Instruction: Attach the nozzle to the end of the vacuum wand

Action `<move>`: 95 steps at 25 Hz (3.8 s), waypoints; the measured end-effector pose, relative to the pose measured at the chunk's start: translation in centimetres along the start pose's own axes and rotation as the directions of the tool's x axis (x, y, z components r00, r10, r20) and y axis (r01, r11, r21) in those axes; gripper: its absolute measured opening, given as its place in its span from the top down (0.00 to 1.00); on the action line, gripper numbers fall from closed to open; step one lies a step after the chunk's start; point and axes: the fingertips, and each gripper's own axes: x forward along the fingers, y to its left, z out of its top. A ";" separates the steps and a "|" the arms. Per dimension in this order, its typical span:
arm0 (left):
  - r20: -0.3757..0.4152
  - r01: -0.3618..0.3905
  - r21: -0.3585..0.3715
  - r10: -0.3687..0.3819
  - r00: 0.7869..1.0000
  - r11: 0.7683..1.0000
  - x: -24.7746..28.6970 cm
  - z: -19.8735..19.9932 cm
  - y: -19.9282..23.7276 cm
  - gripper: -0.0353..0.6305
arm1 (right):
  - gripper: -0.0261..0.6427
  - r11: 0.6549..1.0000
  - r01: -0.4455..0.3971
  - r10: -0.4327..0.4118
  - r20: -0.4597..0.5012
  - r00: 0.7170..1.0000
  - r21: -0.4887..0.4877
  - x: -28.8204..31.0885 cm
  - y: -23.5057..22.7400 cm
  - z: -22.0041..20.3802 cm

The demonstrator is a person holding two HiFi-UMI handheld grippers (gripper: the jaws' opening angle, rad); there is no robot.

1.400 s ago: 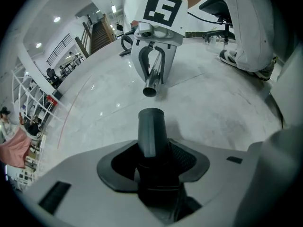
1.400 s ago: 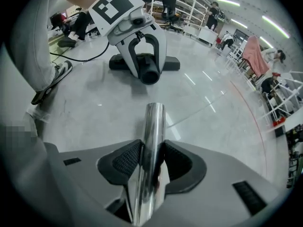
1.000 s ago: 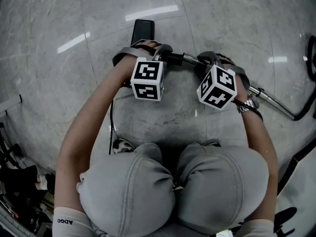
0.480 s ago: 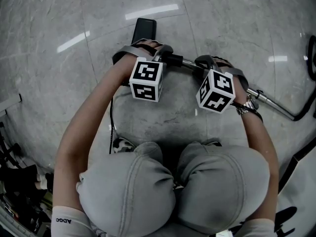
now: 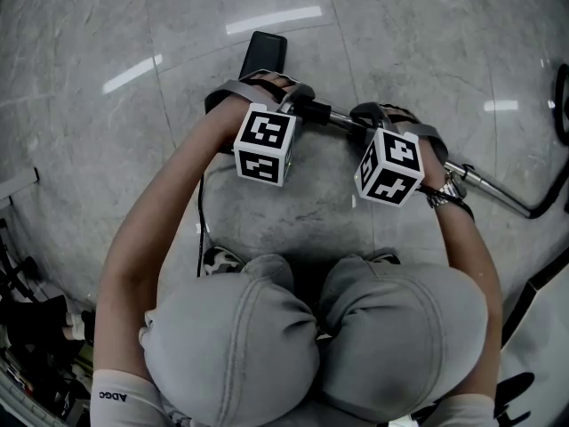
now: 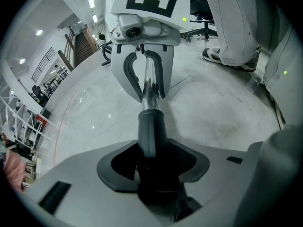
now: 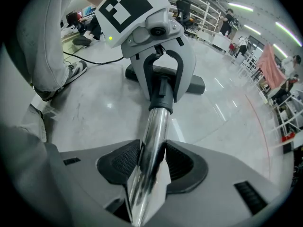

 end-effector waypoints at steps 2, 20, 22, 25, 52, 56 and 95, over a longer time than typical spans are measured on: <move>0.009 0.005 0.008 -0.005 1.000 1.000 0.0 0.3 -0.3 0.65 | 0.72 1.000 -0.008 0.008 0.000 1.000 -0.011 0.0 0.4 0.0; 0.090 -0.017 -0.026 0.020 0.996 0.999 0.6 3.3 -0.3 0.66 | 0.71 0.999 -0.045 0.044 0.022 0.999 0.017 0.3 0.8 0.8; 0.077 -0.016 -0.024 0.018 0.997 1.000 0.6 3.0 -0.5 0.65 | 0.70 0.998 -0.051 0.049 0.061 0.997 0.047 0.4 1.0 1.8; 0.062 -0.019 -0.021 0.021 0.998 1.000 0.2 2.4 -0.6 0.63 | 0.65 0.998 -0.054 0.053 0.044 0.998 0.036 0.9 1.2 1.8; -0.038 -0.188 -0.358 0.187 0.982 0.915 -7.4 -8.3 2.7 0.65 | 0.63 0.966 -0.031 0.062 -0.113 0.992 0.257 -1.2 3.9 -12.4; -0.150 -0.265 -0.319 0.228 0.962 0.910 -7.9 -12.2 3.5 0.92 | 0.64 0.964 -0.051 0.083 -0.113 0.990 0.262 -1.1 4.1 -12.9; -0.208 -0.107 -0.296 0.046 0.977 0.949 -3.0 -13.3 -0.8 0.93 | 0.74 0.990 -0.119 0.134 -0.230 0.964 0.077 -1.8 2.2 -11.9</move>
